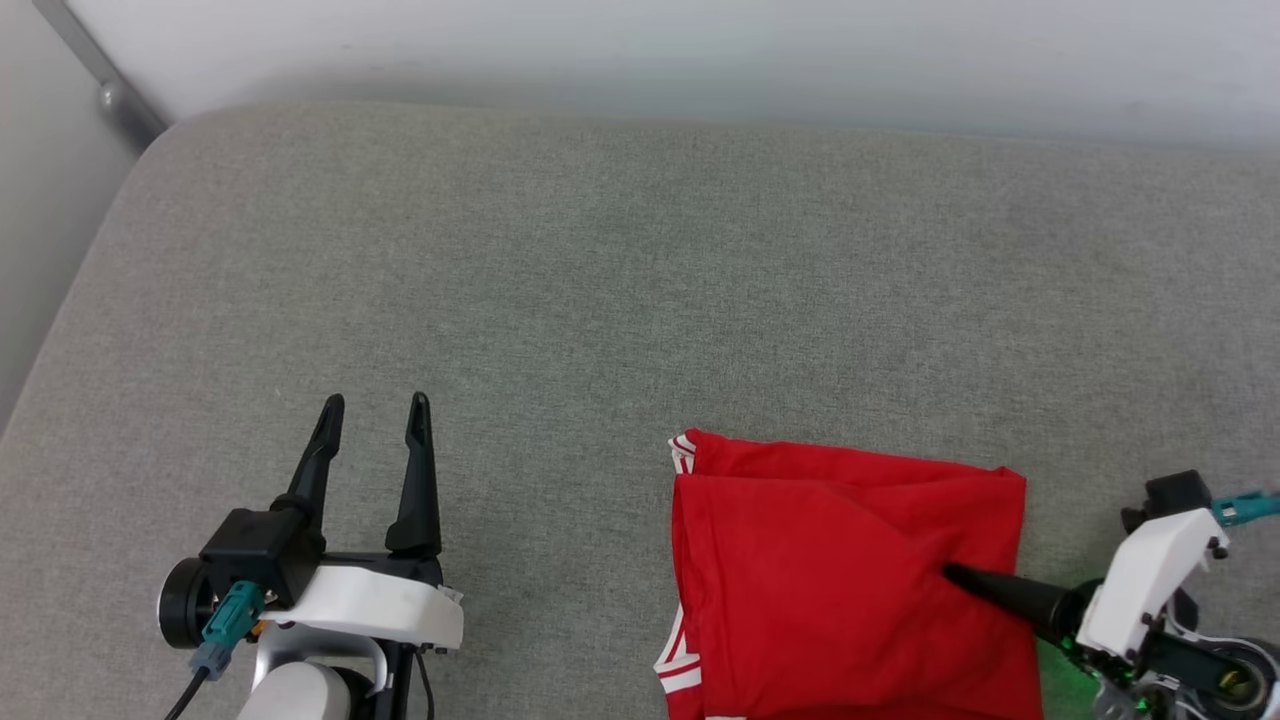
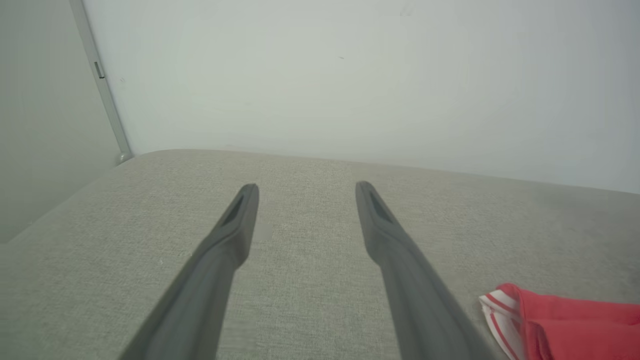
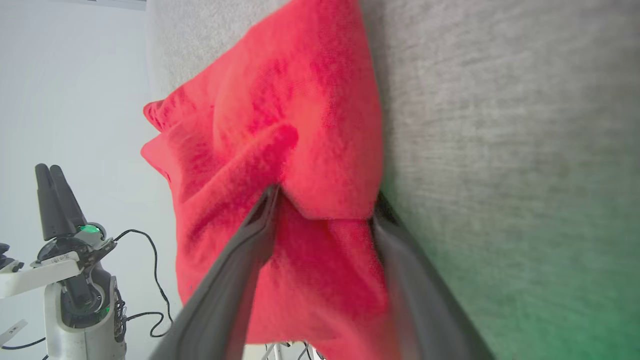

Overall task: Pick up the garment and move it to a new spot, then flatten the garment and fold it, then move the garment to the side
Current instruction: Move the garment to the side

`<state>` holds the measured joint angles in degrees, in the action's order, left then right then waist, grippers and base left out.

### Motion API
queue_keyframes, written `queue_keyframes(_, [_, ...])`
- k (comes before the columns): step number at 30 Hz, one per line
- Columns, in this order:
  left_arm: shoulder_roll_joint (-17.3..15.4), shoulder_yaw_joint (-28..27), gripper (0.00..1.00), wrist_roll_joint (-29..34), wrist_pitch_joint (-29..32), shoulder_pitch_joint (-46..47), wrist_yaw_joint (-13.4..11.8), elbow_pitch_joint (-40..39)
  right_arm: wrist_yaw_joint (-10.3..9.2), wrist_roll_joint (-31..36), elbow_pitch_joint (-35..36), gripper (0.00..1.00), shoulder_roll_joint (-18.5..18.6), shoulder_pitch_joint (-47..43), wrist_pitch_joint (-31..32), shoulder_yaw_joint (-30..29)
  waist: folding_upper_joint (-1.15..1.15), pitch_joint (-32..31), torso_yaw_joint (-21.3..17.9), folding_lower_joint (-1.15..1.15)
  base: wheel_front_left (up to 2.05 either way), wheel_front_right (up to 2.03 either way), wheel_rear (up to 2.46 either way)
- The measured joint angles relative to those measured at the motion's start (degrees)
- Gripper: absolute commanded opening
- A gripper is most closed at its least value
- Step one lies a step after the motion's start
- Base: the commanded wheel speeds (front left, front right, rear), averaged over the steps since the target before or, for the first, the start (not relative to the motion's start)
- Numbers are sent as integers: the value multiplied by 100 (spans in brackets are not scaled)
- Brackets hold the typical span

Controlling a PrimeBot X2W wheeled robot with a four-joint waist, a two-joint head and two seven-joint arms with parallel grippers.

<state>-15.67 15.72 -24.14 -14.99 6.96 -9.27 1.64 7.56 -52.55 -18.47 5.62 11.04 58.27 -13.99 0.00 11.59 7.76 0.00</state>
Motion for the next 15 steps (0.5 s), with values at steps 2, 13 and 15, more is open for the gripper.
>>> queue_keyframes(2, [19, -25, 100, 27, 0, -1, 0, 21, -2, -75, -5, 0, 14, 10, -73, 190, 0, -32, -15, 0, 0, 0, 0])
queue_keyframes(13, [30, -96, 100, 166, -8, -204, 57, 62, -7, 525, 639, 0, 859, 138, -975, 1871, 0, -388, -517, 0, 0, 0, 0])
queue_keyframes(15, [20, -98, 100, 178, -8, -240, 57, 52, -7, 860, 710, 0, 1092, 209, -1181, 2227, 0, -454, -695, 0, 0, 0, 0])
